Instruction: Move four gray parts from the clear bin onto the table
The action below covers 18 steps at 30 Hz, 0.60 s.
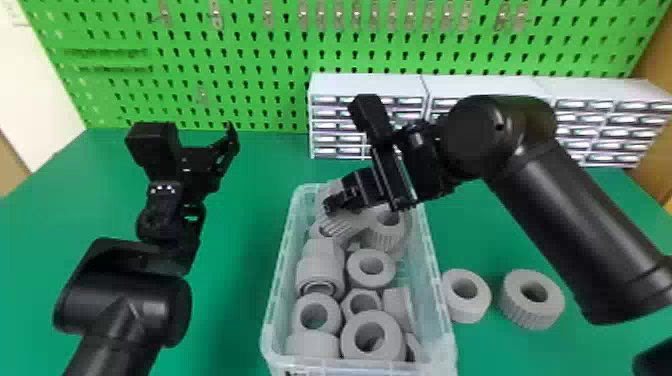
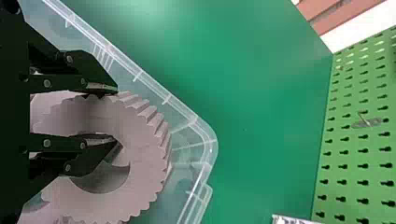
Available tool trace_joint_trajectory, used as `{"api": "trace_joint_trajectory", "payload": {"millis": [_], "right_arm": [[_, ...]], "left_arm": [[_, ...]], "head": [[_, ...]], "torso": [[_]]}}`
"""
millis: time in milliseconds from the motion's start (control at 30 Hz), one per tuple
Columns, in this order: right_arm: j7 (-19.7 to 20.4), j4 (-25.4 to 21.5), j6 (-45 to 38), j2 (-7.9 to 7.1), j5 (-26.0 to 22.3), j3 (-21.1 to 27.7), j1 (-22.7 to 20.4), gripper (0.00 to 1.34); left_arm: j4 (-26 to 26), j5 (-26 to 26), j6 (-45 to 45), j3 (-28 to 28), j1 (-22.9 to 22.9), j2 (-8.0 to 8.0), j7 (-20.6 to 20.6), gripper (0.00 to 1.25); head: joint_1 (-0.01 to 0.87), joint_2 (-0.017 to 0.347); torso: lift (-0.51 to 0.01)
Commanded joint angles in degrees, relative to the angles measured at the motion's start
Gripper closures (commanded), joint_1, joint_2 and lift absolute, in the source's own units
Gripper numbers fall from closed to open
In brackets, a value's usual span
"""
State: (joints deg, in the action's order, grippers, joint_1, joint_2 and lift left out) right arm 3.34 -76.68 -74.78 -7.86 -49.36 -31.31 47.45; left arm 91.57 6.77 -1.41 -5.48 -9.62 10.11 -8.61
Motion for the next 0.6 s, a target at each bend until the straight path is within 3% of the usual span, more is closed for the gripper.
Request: {"api": "trace_joint_trajectory", "payload": {"millis": [0, 567], "right_arm": [[0.00, -1.19, -1.07, -0.05, 1.10, 2.22, -0.35, 0.93], [0.00, -4.27, -5.20, -0.58, 6.55, 11.53, -2.02, 0.93]], "left_arm": [[0.01, 0.00, 0.00, 0.11, 0.30, 0.00, 0.00, 0.30], [0.01, 0.18, 0.00, -0.06, 1.00, 0.00, -0.44, 0.30]], "head": [[0.693, 0.072], [0.693, 0.072]], "torso": [[-0.052], [-0.052]]}}
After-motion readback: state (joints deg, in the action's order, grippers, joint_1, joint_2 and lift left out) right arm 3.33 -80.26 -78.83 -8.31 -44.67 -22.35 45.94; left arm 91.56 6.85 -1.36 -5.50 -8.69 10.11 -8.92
